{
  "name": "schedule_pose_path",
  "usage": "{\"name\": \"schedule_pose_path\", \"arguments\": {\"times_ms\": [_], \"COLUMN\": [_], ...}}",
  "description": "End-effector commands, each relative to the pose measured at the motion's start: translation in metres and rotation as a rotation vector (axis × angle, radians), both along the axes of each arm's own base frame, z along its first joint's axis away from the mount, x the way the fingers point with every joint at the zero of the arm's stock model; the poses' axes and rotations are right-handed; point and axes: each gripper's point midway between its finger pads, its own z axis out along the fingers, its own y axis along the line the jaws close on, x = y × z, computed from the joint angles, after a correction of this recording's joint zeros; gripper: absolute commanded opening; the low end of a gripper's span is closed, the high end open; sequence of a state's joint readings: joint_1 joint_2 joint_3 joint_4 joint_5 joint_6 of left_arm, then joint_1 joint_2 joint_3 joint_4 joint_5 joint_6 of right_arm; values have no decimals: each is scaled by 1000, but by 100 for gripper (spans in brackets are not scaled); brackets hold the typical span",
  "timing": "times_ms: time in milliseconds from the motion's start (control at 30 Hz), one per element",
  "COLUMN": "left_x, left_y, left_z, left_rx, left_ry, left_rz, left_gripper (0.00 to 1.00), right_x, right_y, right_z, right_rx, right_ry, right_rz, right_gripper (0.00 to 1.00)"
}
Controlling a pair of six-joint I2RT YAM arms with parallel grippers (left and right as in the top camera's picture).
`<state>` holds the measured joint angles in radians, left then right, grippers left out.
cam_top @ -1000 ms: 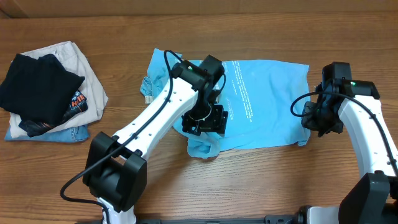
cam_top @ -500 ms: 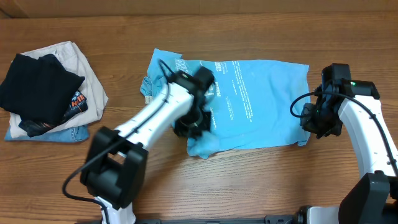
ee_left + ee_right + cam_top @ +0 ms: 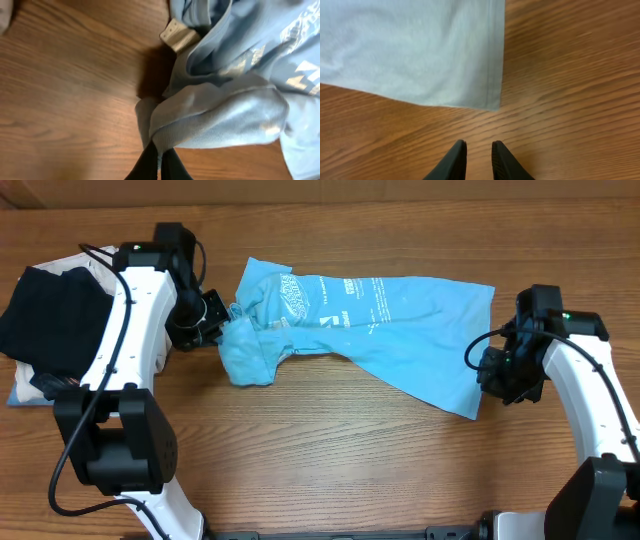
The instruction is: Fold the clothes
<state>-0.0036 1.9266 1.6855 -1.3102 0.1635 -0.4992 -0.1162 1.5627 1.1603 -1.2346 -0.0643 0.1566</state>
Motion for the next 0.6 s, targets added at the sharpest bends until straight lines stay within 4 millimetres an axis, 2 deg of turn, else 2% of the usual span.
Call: {"name": "schedule_pose_path", "arguments": {"times_ms": [0,167,267,300,333,567], "left_x": [2,0,0,0,-1,-1], "left_y": [2,-1,-3,-3,-5,-6], "left_z": [0,0,0,0,0,0], "left_rx": [9,9,9,9,9,9], "left_ry": [-5,1,1,1,1,3], "left_rz": [13,3,-3,-4,-8,-11], "left_gripper": [4,4,4,4,4,4], "right_x": [-15,-29,-31,-31,-30,-29], "right_y": [12,16,17,17,17,16], "right_z": [-18,-50,-67,-70,-75,-92], "right_rx": [59,71,75,75,72,66], "right_ry": [42,63,45,39,23,-20], "right_rz": [-3,-54,-75,-75,-74,-80], "right_gripper": [21,21,25,28,36,37]}}
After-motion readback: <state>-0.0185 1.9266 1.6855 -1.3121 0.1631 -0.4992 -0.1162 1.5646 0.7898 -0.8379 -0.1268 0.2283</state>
